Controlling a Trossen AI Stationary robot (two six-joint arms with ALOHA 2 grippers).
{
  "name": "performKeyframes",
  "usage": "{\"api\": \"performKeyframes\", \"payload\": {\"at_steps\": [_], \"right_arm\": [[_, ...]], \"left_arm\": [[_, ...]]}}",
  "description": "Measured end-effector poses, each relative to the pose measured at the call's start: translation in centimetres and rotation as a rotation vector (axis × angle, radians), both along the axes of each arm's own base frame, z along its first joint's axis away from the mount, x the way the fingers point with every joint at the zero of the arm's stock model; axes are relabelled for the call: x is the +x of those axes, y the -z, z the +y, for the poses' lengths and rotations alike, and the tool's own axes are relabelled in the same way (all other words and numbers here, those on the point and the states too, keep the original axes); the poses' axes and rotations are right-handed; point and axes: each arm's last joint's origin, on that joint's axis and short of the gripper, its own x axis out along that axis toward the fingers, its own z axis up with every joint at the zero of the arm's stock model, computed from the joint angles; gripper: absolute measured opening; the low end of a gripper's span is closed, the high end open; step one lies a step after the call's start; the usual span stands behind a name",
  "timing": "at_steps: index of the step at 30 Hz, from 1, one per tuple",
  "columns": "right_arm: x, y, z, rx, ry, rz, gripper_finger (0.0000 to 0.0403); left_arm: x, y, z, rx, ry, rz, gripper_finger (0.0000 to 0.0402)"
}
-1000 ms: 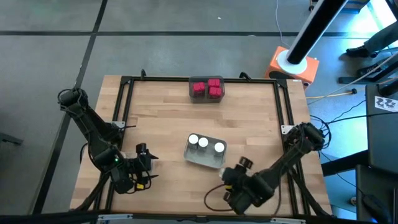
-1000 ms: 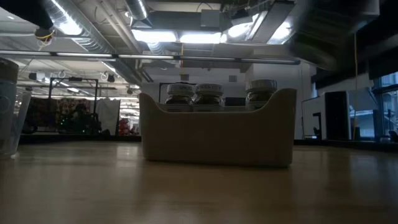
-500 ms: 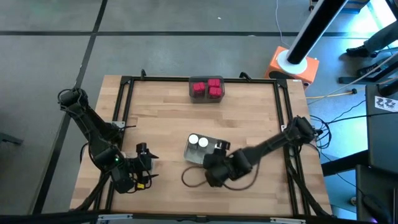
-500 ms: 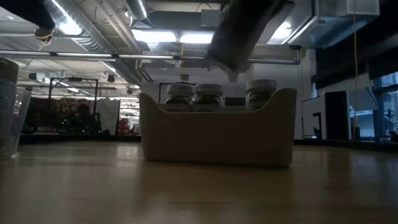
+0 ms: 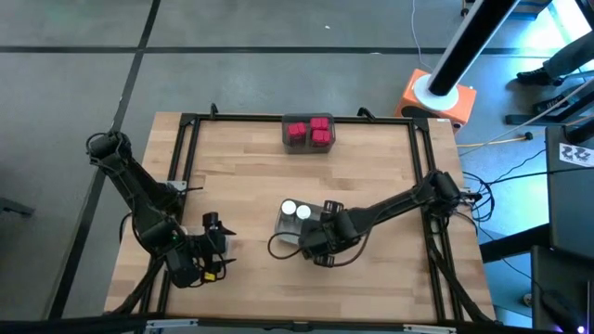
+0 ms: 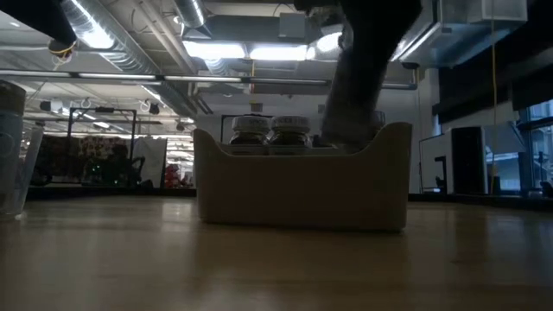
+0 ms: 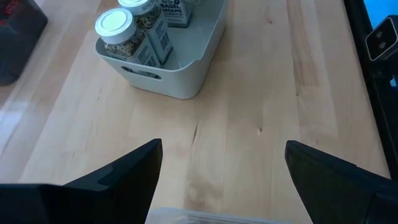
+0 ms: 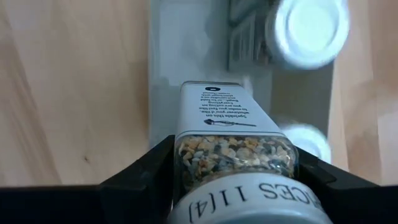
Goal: Sort spices by type
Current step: Put the white seasoning bottle into the gray bin
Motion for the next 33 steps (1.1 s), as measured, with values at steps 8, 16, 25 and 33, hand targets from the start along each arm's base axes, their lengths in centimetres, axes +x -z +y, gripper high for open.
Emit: {"api": "performKeyframes", "payload": {"at_steps": [8,16,25,33], "right_arm": [[0.8,3.1,0.4,-0.012,-0.005,0.103,0.0206],[1.3,5.0,0.6,-0.016,-0.021,0.155,0.0207],[1.5,4.9,0.7,-0.007,-0.031,0.132,0.0211],[1.5,4.8,0.7,-0.029,-0.027,0.121,0.0269]], "left_arm": [[0.0,0.0,0.0,-0.004,-0.001,-0.005,0.0322],[0.1,0.0,0.0,-0.005,-0.002,-0.006,0.0322],[0.1,0.0,0.0,0.033,0.033,0.0,0.0322],[0.1,0.0,0.0,0.012,0.012,-0.003,0.0322]]}}
